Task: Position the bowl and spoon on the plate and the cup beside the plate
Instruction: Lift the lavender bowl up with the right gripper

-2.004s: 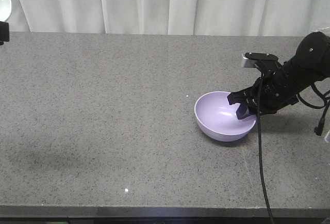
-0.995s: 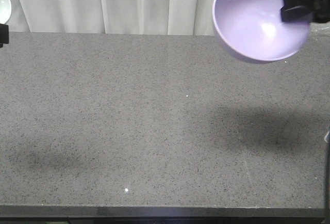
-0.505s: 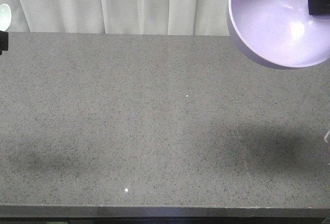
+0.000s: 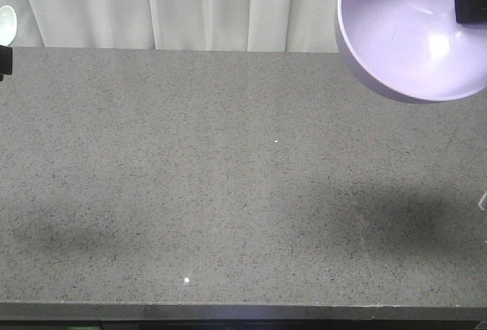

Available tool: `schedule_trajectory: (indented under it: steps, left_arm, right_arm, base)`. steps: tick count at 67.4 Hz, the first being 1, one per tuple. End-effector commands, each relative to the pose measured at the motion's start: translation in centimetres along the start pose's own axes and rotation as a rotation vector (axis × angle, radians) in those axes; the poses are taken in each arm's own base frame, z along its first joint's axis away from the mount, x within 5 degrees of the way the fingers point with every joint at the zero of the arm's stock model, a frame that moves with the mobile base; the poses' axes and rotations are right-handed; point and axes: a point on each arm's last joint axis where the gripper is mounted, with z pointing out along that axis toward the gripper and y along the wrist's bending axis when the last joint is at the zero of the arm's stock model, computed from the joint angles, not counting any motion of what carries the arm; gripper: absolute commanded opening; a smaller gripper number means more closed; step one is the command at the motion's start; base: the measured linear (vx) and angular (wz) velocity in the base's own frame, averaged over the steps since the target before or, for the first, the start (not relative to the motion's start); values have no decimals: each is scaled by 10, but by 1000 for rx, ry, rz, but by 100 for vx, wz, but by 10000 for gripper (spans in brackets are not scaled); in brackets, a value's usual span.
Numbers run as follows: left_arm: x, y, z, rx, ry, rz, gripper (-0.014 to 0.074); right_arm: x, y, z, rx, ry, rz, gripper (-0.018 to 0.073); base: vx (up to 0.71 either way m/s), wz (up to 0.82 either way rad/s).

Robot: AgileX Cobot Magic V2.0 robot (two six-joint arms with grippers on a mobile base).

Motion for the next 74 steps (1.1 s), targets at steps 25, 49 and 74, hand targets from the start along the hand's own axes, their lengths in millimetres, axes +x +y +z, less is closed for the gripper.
schedule_trajectory:
  steps: [25, 49, 74]
  left_arm:
    - [-10, -1, -14, 13, -101, -10, -7]
    - [-10, -1, -14, 13, -101, -10, -7]
    - [-10, -1, -14, 13, -101, -10, -7]
  right_arm:
    - [-10, 3, -15, 15, -108, -5, -4]
    - [-10, 3, -15, 15, -108, -5, -4]
    - [-10, 3, -15, 15, -108, -5, -4]
  base:
    - [0, 0]
    - [0, 0]
    - [0, 0]
